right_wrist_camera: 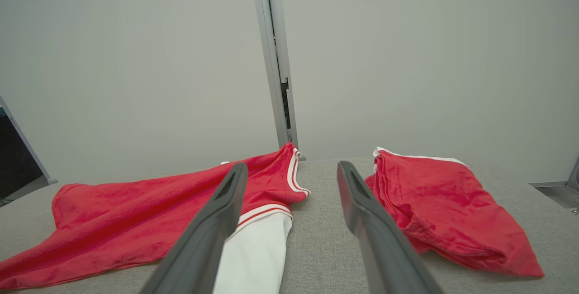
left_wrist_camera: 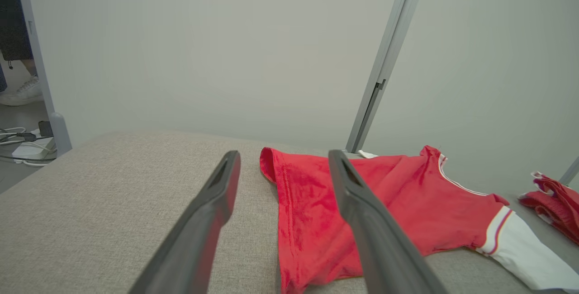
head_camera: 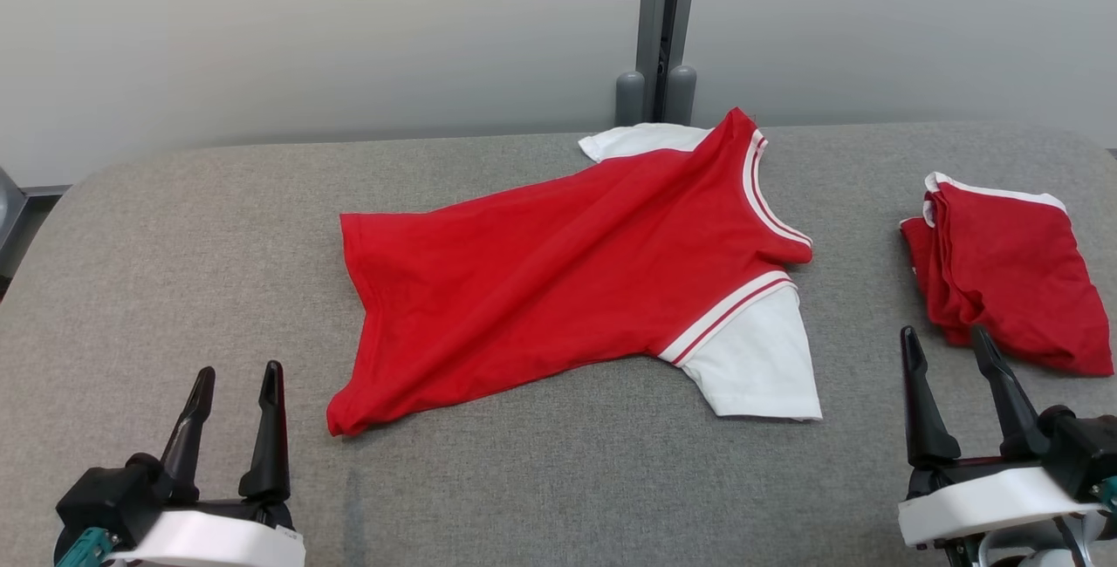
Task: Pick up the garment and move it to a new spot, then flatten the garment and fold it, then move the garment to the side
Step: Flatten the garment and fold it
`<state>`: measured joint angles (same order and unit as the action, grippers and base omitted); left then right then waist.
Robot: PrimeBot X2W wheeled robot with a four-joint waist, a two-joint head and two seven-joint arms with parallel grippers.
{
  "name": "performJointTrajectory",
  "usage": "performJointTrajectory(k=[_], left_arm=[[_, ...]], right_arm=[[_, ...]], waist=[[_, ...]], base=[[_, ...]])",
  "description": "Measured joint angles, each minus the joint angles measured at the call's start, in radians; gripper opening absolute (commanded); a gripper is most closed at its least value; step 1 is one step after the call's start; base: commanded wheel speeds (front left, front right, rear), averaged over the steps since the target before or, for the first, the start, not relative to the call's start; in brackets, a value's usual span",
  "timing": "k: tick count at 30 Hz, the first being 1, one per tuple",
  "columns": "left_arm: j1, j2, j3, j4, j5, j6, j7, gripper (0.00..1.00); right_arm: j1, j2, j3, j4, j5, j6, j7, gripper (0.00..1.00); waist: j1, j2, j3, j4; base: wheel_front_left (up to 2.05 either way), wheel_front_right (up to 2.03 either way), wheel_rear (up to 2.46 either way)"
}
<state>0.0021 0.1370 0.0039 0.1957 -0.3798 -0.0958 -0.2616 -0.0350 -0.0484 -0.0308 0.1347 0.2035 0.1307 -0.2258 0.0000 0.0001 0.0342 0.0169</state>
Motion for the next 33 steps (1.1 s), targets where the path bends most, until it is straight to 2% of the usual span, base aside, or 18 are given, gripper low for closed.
performJointTrajectory(k=[6, 14, 24, 33], left_arm=[[-0.001, -0.002, 0.000, 0.025, 0.002, -0.004, 0.001, 1.00], [-0.059, 0.028, -0.039, 0.095, 0.004, -0.013, 0.074, 1.00], [-0.143, 0.091, -0.122, 0.209, -0.010, -0.028, 0.174, 1.00], [-0.207, 0.124, -0.210, 0.266, -0.074, -0.034, 0.202, 1.00]], right_arm=[[0.000, 0.000, 0.014, 0.001, -0.009, 0.000, 0.011, 1.00], [-0.064, 0.001, 0.076, 0.060, -0.038, 0.000, 0.073, 1.00], [-0.166, 0.001, 0.117, 0.266, 0.007, 0.000, 0.156, 1.00], [-0.256, 0.001, 0.129, 0.433, 0.082, 0.000, 0.247, 1.00]], waist=[[0.0000, 0.0000, 0.004, -0.003], [0.0000, 0.0000, 0.036, -0.006], [0.0000, 0.0000, 0.108, -0.004], [0.0000, 0.0000, 0.159, 0.001]], base=[[0.00, 0.00, 0.00], [0.00, 0.00, 0.00], [0.00, 0.00, 0.00], [0.00, 0.00, 0.00]])
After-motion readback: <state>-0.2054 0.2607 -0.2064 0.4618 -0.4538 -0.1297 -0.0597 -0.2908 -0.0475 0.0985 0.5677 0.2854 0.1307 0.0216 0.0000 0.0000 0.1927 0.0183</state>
